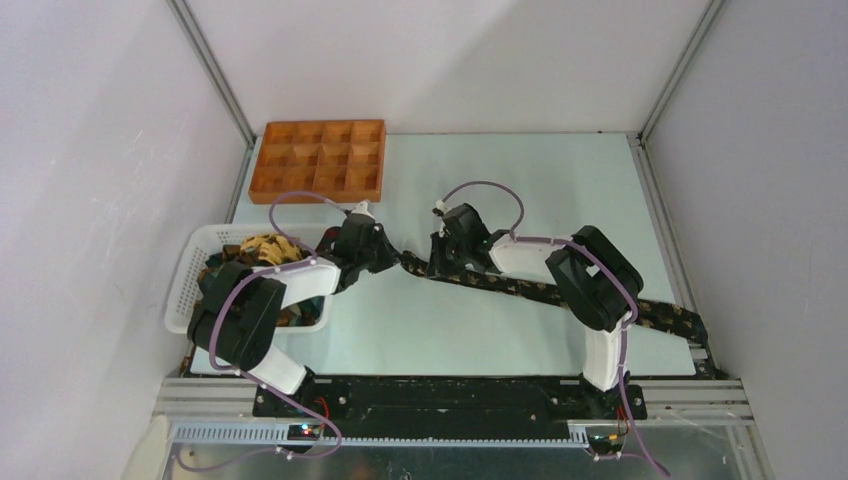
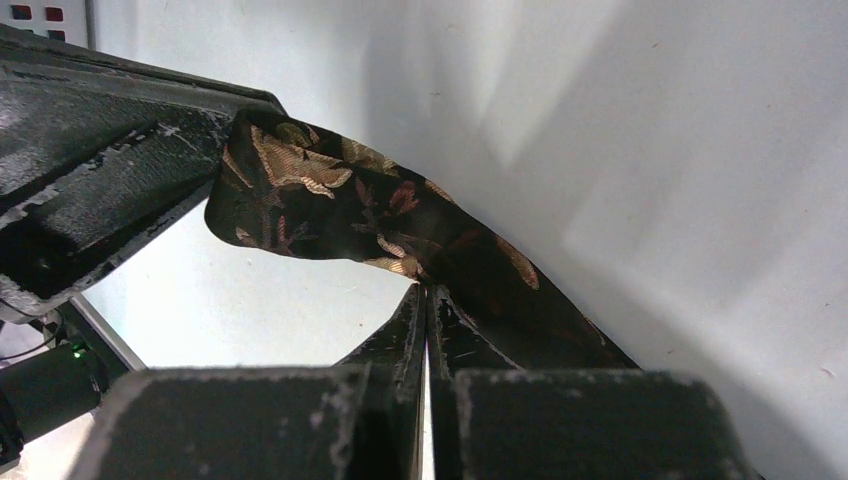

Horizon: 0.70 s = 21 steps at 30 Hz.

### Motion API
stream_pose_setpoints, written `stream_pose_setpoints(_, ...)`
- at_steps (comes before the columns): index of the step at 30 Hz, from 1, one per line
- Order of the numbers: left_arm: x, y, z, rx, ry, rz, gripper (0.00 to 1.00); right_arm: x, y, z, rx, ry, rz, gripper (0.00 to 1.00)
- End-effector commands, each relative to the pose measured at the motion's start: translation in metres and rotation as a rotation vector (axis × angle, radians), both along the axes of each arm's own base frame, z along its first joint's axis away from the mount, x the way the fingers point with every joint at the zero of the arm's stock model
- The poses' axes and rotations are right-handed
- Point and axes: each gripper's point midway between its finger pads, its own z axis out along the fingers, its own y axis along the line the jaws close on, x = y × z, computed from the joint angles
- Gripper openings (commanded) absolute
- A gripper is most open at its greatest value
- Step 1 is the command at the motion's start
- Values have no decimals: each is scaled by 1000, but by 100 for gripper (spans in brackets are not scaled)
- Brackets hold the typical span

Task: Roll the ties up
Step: Roll the tie at the center of the board.

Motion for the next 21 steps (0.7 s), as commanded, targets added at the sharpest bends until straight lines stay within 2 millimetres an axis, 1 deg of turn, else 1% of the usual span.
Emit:
stream_pose_setpoints(1,7,-9,7,-45,-32,-21,0,16,11,20,45,-53,-8,0)
stream_pose_setpoints(4,6,-9,7,-48,-32,-25,0,14,11,28,45,-64,-3,0)
stream_pose_setpoints(6,6,-9,7,-47,-34,-26,0,14,12,40,61,-85,-2,0)
stream_pose_setpoints(7,6,-9,7,-47,-33,-28,0,11,9,40,48,-73,0,0)
stream_pose_setpoints(10,4,-8,6,-45,-31,-28,0,10,9,55,66,-91,1,0)
stream_pose_setpoints(14,2,-7,4,-44,-28,-23,0,9,9,69,82,-108,0,0)
stream_pose_setpoints(17,2,-6,3,-44,-26,-19,0,13,6,72,81,-118,-19,0)
stream_pose_setpoints(20,1,-7,4,-50,-26,-22,0,18,5,66,80,-105,-46,0)
stream_pose_setpoints(21,1,-7,4,-51,-27,-23,0,21,4,61,75,-96,-53,0)
